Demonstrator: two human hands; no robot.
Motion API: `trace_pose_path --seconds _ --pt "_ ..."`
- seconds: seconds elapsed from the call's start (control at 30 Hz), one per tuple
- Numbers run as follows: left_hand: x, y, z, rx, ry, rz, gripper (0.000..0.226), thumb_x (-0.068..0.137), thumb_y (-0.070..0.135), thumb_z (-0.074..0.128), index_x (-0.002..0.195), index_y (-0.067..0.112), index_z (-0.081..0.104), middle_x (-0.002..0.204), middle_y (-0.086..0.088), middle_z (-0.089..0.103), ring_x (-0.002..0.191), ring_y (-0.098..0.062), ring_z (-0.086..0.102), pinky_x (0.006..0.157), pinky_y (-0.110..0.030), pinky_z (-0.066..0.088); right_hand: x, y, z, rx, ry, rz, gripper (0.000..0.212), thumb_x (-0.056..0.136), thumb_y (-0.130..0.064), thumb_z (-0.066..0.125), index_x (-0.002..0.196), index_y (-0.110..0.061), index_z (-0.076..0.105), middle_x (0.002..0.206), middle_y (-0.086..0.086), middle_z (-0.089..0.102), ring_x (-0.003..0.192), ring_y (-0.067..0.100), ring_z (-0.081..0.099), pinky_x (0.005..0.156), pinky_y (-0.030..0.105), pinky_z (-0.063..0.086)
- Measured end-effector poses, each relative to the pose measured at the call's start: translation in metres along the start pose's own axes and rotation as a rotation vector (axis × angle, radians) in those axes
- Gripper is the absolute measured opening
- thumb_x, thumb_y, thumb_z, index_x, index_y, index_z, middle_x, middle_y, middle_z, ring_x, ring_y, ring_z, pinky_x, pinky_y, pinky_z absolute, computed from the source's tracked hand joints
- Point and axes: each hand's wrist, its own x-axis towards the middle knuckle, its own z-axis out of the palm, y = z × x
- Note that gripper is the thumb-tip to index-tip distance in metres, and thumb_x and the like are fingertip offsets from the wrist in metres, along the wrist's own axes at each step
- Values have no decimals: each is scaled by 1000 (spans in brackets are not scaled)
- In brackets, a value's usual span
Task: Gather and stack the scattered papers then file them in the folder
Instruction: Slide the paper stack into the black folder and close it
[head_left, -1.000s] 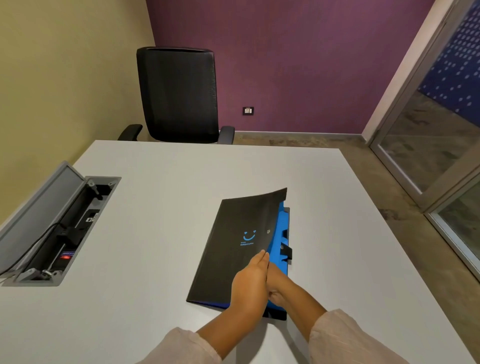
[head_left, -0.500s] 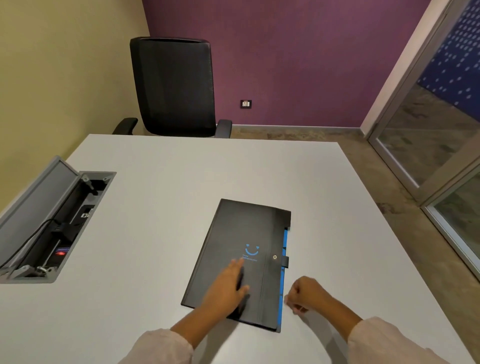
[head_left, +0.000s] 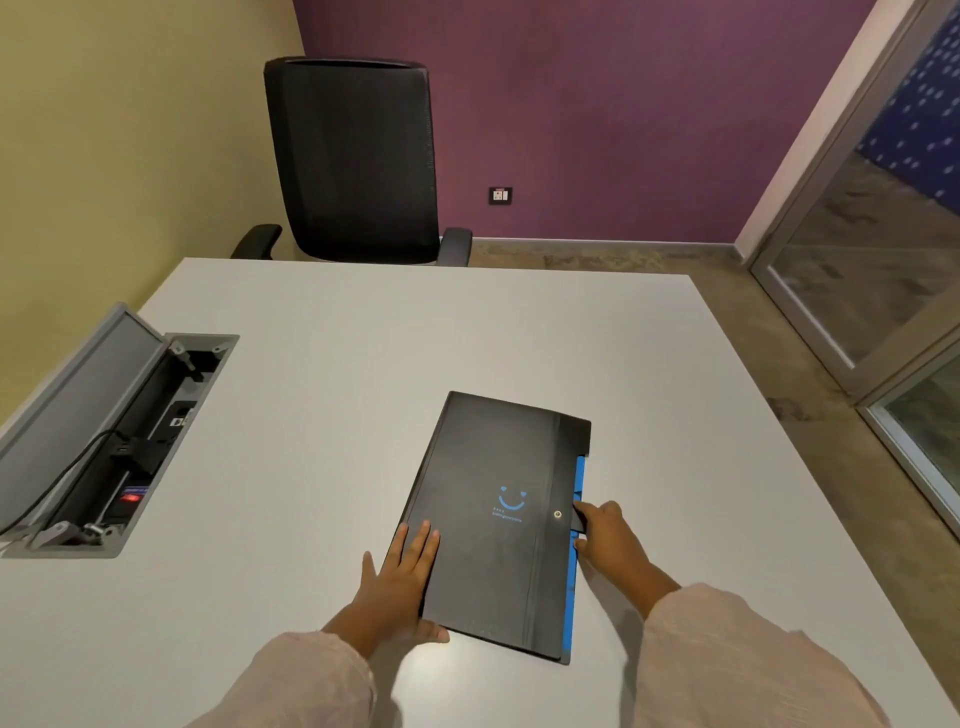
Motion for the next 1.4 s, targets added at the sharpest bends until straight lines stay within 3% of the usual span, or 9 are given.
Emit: trace_pose_path --seconds 0.13,0.3,0.43,0.67,0.8,0.9,1.03,1.2,1.4 --pt "0 -2 3 19 -16 -2 122 67 68 59 146 12 -16 155 -3 -26 142 -29 -25 111 -63 4 7 -1 1 99 30 51 47 84 -13 65 128 -10 47 124 15 47 105 26 58 90 25 45" --pt "1 0 3 40 -19 -4 122 67 69 59 146 12 -15 155 -2 -26 142 -29 -25 111 -63 4 11 5 -6 358 29 109 30 77 -1 70 95 -12 48 98 8 55 84 18 50 62 16 39" --pt "-1 -2 6 84 0 9 120 67 67 59 146 13 -14 154 -1 -27 143 -29 -22 111 -63 7 6 12 -5 678 -95 223 26 76 13 55 80 -11 48 77 8 50 69 19 51 68 30 47" --pt "-1 -4 5 93 -19 28 120 68 65 62 146 14 -13 147 1 -35 143 -29 -23 111 -63 7 -10 31 6 1469 -222 345 37 79 26 36 76 -9 45 71 13 49 71 25 52 62 26 58" --pt "0 -3 5 112 -38 25 118 66 69 57 141 26 -23 136 -4 -40 137 -32 -31 111 -64 6 -16 30 9 1619 -181 356 39 85 16 40 110 -12 52 103 15 57 102 30 56 93 36 48" --pt "1 -3 6 116 -50 28 111 59 74 50 123 35 -32 145 -5 -37 133 -35 -33 110 -64 7 -17 21 9 1622 -143 372 32 89 -1 52 120 -10 51 110 12 60 108 24 57 95 36 46" --pt "1 -2 5 97 -44 22 118 70 66 58 144 17 -19 130 -6 -40 139 -30 -29 111 -64 6 -10 4 5 1410 -155 441 34 83 -20 67 112 -7 57 104 12 65 96 21 62 77 28 57" --pt "-1 -2 6 83 -28 26 118 70 65 59 146 12 -14 131 -6 -40 140 -31 -27 111 -64 5 0 -12 3 1284 -74 517 27 81 -9 69 104 0 58 80 7 60 71 18 57 41 17 50" --pt "2 -4 9 94 -23 33 116 69 66 59 133 29 -30 132 -9 -40 129 -32 -36 110 -64 6 12 -10 12 1254 -31 603 46 78 -3 71 118 10 53 81 13 59 69 24 58 37 19 51"
